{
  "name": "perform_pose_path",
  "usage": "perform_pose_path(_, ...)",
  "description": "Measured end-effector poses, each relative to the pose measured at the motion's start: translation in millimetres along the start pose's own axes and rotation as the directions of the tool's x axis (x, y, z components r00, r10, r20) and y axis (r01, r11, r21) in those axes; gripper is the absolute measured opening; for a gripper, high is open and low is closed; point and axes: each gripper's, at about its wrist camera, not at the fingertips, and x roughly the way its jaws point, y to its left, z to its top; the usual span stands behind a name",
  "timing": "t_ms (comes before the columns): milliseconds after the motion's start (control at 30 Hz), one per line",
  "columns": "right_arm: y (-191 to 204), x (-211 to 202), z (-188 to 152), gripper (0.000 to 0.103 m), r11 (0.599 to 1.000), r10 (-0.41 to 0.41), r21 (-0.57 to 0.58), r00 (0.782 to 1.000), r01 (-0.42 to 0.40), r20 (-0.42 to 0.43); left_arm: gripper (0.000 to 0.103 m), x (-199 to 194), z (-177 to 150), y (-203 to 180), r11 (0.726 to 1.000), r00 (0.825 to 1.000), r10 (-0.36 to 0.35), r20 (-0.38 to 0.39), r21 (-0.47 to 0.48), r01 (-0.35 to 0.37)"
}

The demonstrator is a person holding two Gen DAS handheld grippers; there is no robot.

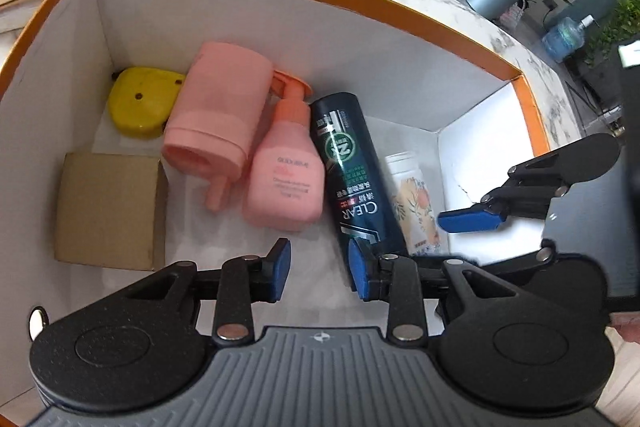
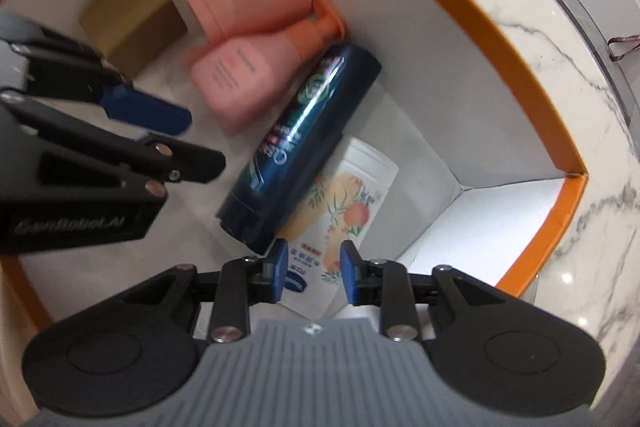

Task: Organize rigid objects
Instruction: 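Lower both bottles into the box beside the pink bottles and open both grippers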

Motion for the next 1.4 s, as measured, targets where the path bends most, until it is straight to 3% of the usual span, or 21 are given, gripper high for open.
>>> perform_pose_path(233,15.4,15.8,5.5,0.06,0.997,-0.01,-0.072,0.995,0.003,-0.096,0.038,0.6,-0.7,3.7,1.0,1.0,-0.03,-0.001,-0.006,0.03)
perform_pose_path(700,10.5,6.3,-4.7,0.059,0.986,0.025,0.166,1.0,-0.027,0.018,0.038,6.7,1.1,4.1,0.996,0.997,-0.079,-0.005,-0.043,0.078)
perform_pose_path(800,13.6,1.4,-8.6,0.062,0.986,0.04,0.161,0.999,-0.043,0.027,0.038,6.7,1.6,4.2,0.996,0.997,-0.08,-0.002,-0.044,0.08)
perform_pose_path(900,18.7,-2.5,-9.7,0.067,0.994,0.083,0.079,0.996,-0.081,-0.018,0.038,7.6,1.7,4.4,0.996,0.997,-0.076,0.0,-0.045,0.076)
perform_pose_path(967,22.9,-7.1,-11.7,0.065,0.997,0.08,0.014,0.996,-0.079,-0.04,0.038,8.2,3.0,4.2,0.997,0.998,-0.07,-0.001,-0.041,0.07)
perform_pose_path(1033,24.3,-7.4,-13.8,0.054,0.997,0.076,-0.02,0.995,-0.077,-0.072,0.038,8.0,3.6,4.5,0.997,0.998,-0.067,0.0,-0.044,0.067)
perform_pose_path(1133,30.2,-0.4,-16.9,0.044,0.997,0.049,-0.059,0.992,-0.056,-0.119,0.038,8.6,3.4,6.0,0.997,0.998,-0.067,-0.003,-0.046,0.067)
perform_pose_path(1267,29.1,1.5,-19.0,0.043,0.998,0.056,0.003,0.994,-0.056,-0.09,0.038,8.7,2.2,5.3,0.997,0.997,-0.071,0.005,-0.038,0.071)
perform_pose_path(1400,24.6,-3.2,-19.1,0.029,0.999,0.013,0.036,0.999,-0.012,-0.036,0.038,7.5,2.7,2.4,0.999,0.999,-0.051,0.0,-0.02,0.05)
